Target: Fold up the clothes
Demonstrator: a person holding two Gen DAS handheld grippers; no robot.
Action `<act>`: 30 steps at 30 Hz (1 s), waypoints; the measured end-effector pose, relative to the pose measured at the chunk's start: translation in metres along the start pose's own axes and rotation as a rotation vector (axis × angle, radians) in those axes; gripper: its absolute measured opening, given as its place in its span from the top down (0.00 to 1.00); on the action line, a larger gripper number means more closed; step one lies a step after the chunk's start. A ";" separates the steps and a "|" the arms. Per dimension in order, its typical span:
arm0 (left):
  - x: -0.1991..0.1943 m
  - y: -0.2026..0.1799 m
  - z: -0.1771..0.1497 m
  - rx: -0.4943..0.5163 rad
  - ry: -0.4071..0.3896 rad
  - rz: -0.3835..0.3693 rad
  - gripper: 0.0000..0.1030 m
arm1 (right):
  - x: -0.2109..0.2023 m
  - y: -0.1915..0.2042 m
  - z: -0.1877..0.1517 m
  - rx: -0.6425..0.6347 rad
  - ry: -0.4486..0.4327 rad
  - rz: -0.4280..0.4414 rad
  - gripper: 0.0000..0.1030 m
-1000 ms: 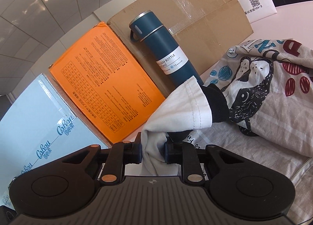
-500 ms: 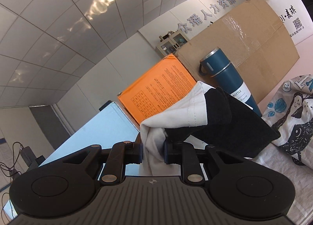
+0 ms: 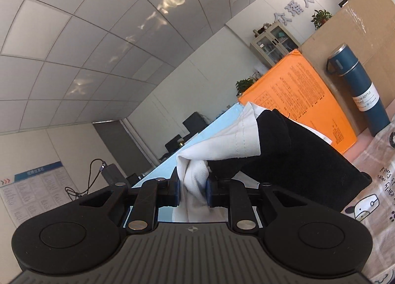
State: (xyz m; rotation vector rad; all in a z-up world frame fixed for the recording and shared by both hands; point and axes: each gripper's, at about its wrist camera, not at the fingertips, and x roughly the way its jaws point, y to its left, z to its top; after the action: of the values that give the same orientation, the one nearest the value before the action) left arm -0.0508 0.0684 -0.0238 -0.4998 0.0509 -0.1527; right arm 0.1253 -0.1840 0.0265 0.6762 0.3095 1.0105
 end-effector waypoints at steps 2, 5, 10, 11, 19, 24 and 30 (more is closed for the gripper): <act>-0.023 0.003 0.002 0.028 0.008 0.024 0.93 | 0.004 0.006 -0.012 0.010 0.054 0.032 0.83; -0.047 0.010 0.001 0.050 -0.002 0.064 0.93 | 0.017 0.011 -0.028 0.030 0.127 0.077 0.83; -0.058 0.031 0.008 0.040 -0.036 0.134 0.93 | 0.043 0.021 -0.043 0.002 0.207 0.128 0.83; -0.061 0.032 0.010 0.045 -0.056 0.133 0.93 | 0.046 0.023 -0.045 -0.004 0.205 0.140 0.83; -0.077 0.028 0.013 0.085 -0.035 0.063 0.93 | 0.031 0.015 -0.054 -0.028 0.220 0.192 0.83; -0.081 0.023 -0.002 0.055 0.111 0.020 0.93 | -0.002 0.001 -0.070 0.003 0.339 0.129 0.83; -0.092 0.020 -0.019 0.012 0.226 0.003 0.93 | -0.045 -0.005 -0.086 -0.016 0.445 0.081 0.83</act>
State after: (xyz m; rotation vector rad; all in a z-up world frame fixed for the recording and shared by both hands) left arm -0.1409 0.0915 -0.0489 -0.4689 0.2715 -0.2063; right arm 0.0600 -0.1927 -0.0449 0.4459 0.6649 1.2378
